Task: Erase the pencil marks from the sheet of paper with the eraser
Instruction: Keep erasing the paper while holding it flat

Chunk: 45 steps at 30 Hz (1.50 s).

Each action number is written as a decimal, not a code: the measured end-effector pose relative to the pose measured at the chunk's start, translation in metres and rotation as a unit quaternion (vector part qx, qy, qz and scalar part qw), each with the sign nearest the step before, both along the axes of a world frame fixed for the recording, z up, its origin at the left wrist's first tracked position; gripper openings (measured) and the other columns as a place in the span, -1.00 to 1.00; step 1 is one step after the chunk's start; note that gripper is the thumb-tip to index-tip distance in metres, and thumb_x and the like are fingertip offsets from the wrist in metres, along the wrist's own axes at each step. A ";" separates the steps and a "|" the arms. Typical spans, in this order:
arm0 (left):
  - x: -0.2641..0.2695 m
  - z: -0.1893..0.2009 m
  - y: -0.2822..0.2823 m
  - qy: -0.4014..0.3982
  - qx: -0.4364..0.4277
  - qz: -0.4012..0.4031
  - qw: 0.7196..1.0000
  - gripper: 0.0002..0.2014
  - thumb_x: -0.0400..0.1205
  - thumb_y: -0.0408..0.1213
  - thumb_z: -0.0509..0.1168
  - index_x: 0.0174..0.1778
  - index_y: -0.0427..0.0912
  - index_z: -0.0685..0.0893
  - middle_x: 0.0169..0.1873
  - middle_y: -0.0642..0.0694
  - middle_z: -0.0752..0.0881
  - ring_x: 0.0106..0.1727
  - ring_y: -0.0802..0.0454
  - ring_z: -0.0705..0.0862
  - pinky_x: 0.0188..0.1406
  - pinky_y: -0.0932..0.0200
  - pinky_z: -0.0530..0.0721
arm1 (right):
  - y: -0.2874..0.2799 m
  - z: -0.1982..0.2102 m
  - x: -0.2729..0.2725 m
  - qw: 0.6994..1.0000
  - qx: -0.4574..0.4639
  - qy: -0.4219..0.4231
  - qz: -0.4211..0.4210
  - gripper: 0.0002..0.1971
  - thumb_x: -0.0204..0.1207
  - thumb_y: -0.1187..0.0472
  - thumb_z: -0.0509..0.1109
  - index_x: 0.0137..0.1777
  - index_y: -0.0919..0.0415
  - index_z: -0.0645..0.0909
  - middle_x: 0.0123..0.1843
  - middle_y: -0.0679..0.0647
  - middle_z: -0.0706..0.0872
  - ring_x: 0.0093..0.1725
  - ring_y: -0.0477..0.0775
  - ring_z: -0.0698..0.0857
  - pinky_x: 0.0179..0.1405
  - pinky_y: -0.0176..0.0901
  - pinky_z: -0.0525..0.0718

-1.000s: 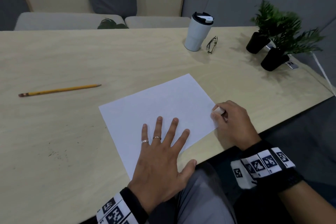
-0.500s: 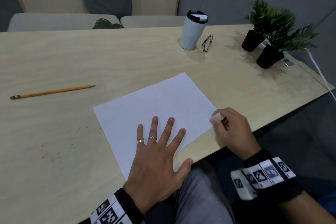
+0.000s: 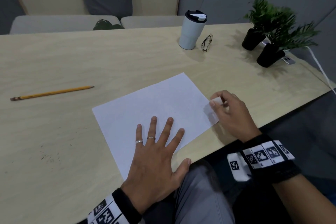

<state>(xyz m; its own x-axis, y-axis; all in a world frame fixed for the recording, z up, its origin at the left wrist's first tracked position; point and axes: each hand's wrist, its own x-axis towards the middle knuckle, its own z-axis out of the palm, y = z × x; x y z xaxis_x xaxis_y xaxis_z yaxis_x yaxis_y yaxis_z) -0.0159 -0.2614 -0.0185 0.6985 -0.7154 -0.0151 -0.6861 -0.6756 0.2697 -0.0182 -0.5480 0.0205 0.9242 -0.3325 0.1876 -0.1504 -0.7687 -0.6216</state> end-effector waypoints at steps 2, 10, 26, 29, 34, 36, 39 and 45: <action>0.001 0.001 0.000 -0.001 0.008 -0.002 1.000 -0.24 0.74 0.44 -0.05 0.85 0.21 0.21 0.87 -0.02 0.02 0.87 -0.31 -0.17 0.76 -0.56 -0.13 | 0.000 -0.005 0.010 0.997 0.008 0.030 0.072 -0.90 0.83 0.18 0.38 0.23 -0.05 0.64 0.31 -0.16 0.76 0.34 -0.15 0.69 0.32 -0.05 0.68; -0.007 0.011 -0.012 0.027 0.027 0.042 0.998 -0.09 0.64 0.47 0.05 0.84 -0.03 0.28 0.88 -0.02 -0.07 0.85 -0.41 -0.19 0.70 -0.62 -0.31 | -0.013 -0.012 -0.009 0.996 0.026 0.054 0.059 -0.92 0.87 0.04 0.28 0.24 -0.03 0.56 0.49 -0.20 0.76 0.42 -0.20 0.73 0.41 0.07 0.71; -0.018 0.031 -0.093 0.077 0.116 0.103 0.985 0.32 0.52 0.68 -0.08 0.73 -0.36 -0.51 0.68 -0.41 -0.61 0.67 -0.47 -0.66 0.65 -0.54 -0.48 | -0.024 -0.022 -0.027 0.996 0.039 0.057 0.058 -0.80 0.87 -0.03 0.22 0.29 0.06 0.49 0.60 -0.22 0.64 0.59 -0.11 0.64 0.50 0.06 0.62; -0.026 0.030 -0.124 0.066 0.078 0.042 0.994 0.32 0.55 0.61 0.07 0.75 -0.32 -0.52 0.68 -0.36 -0.63 0.69 -0.41 -0.64 0.67 -0.50 -0.47 | -0.014 -0.014 -0.035 0.998 0.002 0.052 0.029 -0.77 0.86 -0.03 0.23 0.32 0.10 0.51 0.47 -0.10 0.75 0.36 0.10 0.78 0.28 0.12 0.71; -0.032 0.014 -0.145 0.035 0.103 -0.022 0.994 0.28 0.58 0.55 0.14 0.77 -0.23 -0.51 0.77 -0.24 -0.52 0.73 -0.31 -0.61 0.73 -0.39 -0.44 | 0.008 -0.004 -0.050 0.991 -0.066 0.104 -0.042 -0.76 0.85 0.09 0.27 0.34 0.25 0.52 0.07 0.29 0.84 0.08 0.44 0.79 -0.12 0.08 0.49; -0.030 0.008 -0.137 0.009 0.123 -0.036 0.992 0.22 0.60 0.56 0.08 0.80 -0.19 -0.46 0.79 -0.20 -0.49 0.74 -0.31 -0.60 0.73 -0.38 -0.44 | 0.009 0.001 -0.049 0.992 -0.077 0.085 -0.045 -0.78 0.85 0.10 0.27 0.32 0.25 0.50 0.00 0.31 0.82 0.04 0.47 0.79 -0.15 0.09 0.44; -0.024 0.008 -0.122 -0.001 0.137 -0.062 0.989 0.20 0.60 0.60 0.04 0.81 -0.13 -0.45 0.79 -0.14 -0.50 0.75 -0.26 -0.59 0.75 -0.34 -0.44 | 0.001 -0.007 -0.039 0.999 -0.022 0.032 0.006 -0.79 0.88 0.05 0.21 0.37 0.14 0.44 0.38 0.10 0.80 0.31 0.21 0.78 0.06 -0.02 0.57; -0.016 0.018 -0.073 0.013 0.158 -0.031 0.987 0.22 0.60 0.62 -0.01 0.78 -0.18 -0.52 0.74 -0.14 -0.58 0.74 -0.24 -0.60 0.78 -0.33 -0.34 | -0.006 -0.031 -0.032 0.997 0.029 0.055 0.043 -0.87 0.89 -0.01 0.14 0.29 0.00 0.36 0.71 -0.16 0.56 0.58 -0.03 0.61 0.20 -0.23 0.47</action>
<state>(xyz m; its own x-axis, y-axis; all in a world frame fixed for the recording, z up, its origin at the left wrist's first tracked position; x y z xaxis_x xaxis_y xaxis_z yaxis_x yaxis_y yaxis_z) -0.0322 -0.3347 -0.0010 0.6506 -0.7131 -0.2612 -0.7242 -0.6861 0.0693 -0.0503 -0.5540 -0.0103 0.9636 -0.2587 0.0671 -0.1550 -0.7455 -0.6482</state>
